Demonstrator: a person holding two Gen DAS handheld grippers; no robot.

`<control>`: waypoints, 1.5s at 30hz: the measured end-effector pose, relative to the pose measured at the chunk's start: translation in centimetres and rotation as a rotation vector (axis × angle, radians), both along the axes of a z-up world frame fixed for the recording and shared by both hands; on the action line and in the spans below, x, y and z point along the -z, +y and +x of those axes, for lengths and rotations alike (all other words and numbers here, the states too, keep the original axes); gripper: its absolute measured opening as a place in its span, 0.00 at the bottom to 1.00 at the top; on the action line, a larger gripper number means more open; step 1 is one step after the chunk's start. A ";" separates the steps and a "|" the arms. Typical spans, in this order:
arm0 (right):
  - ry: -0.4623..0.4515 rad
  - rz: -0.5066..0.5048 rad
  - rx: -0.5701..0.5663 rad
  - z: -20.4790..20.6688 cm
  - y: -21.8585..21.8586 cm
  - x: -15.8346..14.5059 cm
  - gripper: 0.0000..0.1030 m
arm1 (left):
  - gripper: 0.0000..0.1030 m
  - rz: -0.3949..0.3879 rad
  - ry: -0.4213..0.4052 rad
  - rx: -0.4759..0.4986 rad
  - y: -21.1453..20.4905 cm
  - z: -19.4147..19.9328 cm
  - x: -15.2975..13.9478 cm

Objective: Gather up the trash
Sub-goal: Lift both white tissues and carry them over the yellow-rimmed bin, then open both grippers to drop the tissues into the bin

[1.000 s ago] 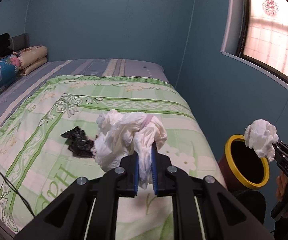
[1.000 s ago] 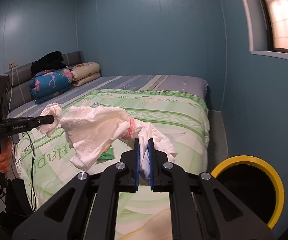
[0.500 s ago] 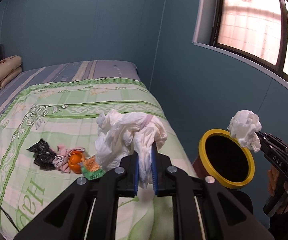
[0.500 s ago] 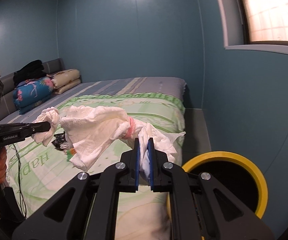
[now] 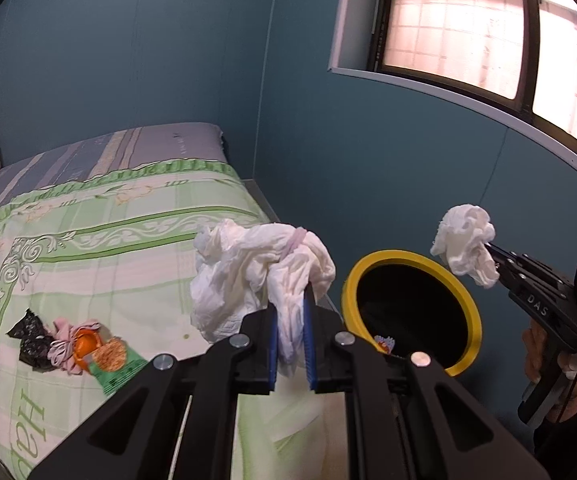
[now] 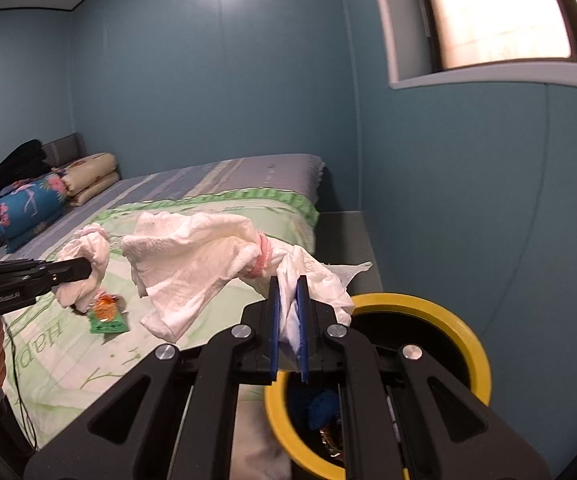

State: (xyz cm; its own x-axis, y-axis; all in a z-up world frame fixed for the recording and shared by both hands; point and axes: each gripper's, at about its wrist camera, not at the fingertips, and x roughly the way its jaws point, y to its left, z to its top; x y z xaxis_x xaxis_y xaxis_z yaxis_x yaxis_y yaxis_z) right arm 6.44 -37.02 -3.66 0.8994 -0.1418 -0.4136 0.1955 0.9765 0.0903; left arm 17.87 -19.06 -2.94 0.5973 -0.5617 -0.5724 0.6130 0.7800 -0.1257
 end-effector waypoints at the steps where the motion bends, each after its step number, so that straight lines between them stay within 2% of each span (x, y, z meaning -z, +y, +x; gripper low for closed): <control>1: 0.006 0.006 0.013 -0.1 -0.5 0.1 0.06 | 0.09 -0.001 0.002 0.013 -0.6 0.0 0.0; 10: 0.019 0.018 0.106 -0.8 -3.6 1.1 0.06 | 0.09 0.004 0.005 0.102 -5.4 -0.4 0.5; 20: 0.077 0.063 0.238 -0.1 -7.4 3.1 0.06 | 0.09 -0.011 0.071 0.177 -10.5 0.4 2.9; 25: 0.105 0.079 0.287 0.2 -8.8 4.4 0.06 | 0.09 0.010 0.097 0.213 -13.2 0.7 4.3; 37: 0.159 0.133 0.326 0.6 -11.4 6.9 0.07 | 0.09 0.050 0.202 0.264 -17.8 2.3 9.0; 45: 0.171 0.157 0.341 2.1 -12.4 7.3 0.08 | 0.10 0.049 0.236 0.294 -19.3 2.3 10.2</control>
